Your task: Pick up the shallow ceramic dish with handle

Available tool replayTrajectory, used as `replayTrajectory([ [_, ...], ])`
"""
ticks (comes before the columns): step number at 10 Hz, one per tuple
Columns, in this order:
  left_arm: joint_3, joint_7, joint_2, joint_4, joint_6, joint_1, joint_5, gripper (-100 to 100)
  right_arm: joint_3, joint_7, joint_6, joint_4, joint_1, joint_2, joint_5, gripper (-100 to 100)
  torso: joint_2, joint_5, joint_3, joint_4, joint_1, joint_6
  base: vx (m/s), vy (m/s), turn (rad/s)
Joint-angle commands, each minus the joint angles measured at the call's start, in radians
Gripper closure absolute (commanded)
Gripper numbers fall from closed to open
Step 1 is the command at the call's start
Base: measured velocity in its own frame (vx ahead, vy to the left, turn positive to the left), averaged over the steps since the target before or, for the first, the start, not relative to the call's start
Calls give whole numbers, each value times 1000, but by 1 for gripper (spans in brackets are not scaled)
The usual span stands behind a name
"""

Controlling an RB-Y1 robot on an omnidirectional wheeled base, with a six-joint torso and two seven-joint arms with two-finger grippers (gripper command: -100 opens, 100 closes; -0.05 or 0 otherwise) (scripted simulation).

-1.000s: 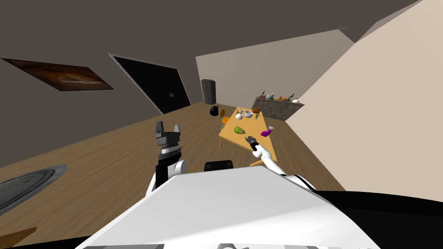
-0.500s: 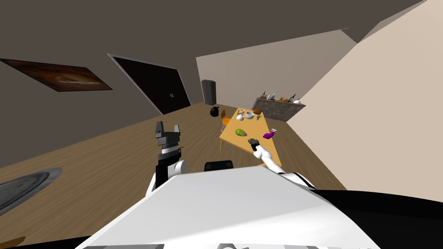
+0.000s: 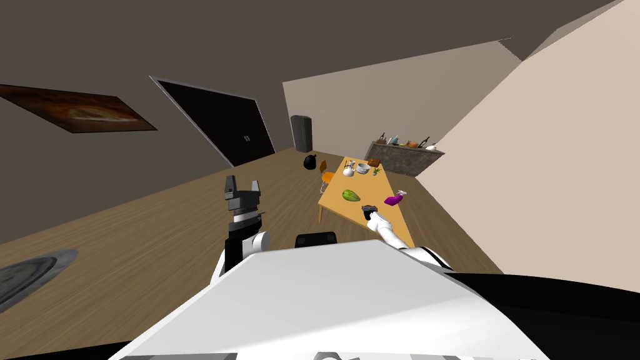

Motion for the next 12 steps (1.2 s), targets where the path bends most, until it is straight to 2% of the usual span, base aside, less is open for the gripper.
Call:
replayTrajectory([
  [1,0,0,0,0,0,0,0,0,6,11,32,14,3,7,-1,-100,0,0,0,0,0,0,92,-4,-2],
  [3,0,0,0,0,0,0,0,0,6,13,55,47,6,22,12,-100,1,0,1,0,1,0,102,8,-9],
  [4,0,0,0,0,0,0,0,0,6,13,55,47,6,22,12,-100,2,0,1,0,0,0,66,-2,-3],
  [6,0,0,0,0,0,0,0,0,12,16,70,80,23,45,19,-100,4,0,3,1,0,0,52,2,-6],
  [7,0,0,0,0,0,0,0,0,5,3,58,89,5,40,37,-100,5,0,3,1,0,0,24,2,-2],
  [8,0,0,0,0,0,0,0,0,4,-2,57,94,5,43,42,0,6,0,4,1,0,0,0,0,0],
  [9,0,0,0,0,0,0,0,0,-9,-25,71,112,-2,46,54,-100,8,0,4,2,0,0,-30,-28,226],
  [12,0,0,0,0,0,-1,0,0,-47,-93,114,168,-22,58,91,-100,15,-1,8,3,-7,0,-105,-100,338],
])
